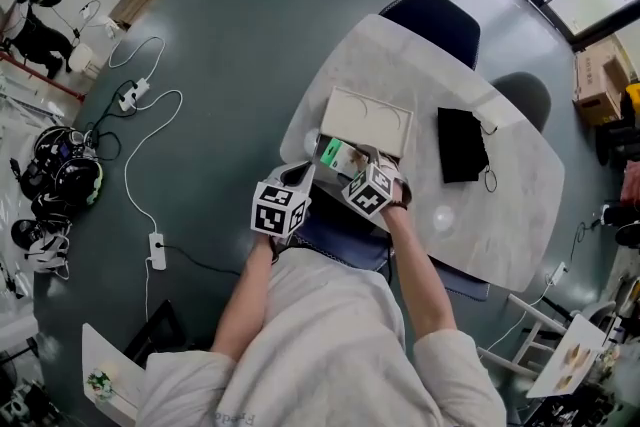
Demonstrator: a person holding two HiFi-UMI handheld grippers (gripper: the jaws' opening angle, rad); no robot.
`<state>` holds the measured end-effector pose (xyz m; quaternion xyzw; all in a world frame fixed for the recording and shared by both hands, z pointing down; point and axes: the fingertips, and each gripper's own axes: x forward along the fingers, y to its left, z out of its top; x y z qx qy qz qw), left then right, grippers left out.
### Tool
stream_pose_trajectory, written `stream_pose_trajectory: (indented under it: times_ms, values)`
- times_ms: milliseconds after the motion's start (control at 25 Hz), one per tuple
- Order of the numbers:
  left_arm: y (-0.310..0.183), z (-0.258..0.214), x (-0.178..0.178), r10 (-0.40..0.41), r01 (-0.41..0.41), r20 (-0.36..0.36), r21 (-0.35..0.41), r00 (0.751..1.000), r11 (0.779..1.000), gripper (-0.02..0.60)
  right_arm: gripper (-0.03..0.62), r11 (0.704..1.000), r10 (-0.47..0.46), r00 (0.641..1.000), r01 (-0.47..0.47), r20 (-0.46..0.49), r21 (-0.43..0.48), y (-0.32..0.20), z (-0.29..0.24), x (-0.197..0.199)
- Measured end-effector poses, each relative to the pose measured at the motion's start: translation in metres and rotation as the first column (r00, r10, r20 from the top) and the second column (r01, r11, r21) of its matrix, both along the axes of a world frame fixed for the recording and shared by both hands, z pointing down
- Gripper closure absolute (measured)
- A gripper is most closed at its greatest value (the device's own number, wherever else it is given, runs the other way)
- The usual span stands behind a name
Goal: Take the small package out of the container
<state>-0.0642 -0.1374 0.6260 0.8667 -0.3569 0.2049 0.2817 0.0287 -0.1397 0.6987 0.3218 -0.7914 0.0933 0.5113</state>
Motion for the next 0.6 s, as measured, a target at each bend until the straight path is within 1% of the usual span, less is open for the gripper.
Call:
stream_pose_trajectory:
  times_ms: [360, 600]
  values:
    - [0.001, 0.0, 0.004, 0.016, -0.017, 0.021, 0.013, 1.0, 1.0, 0.529, 0.264, 0.993, 0.068, 0.995, -0.074, 0.069, 0.088, 0.001, -0.03, -0.004]
    - [0.003, 0.0, 0.008, 0.032, -0.033, 0.03, 0.014, 0.999, 0.999, 0.529, 0.264, 0.982, 0.134, 0.981, -0.15, 0.14, 0.115, 0.002, -0.043, -0.004]
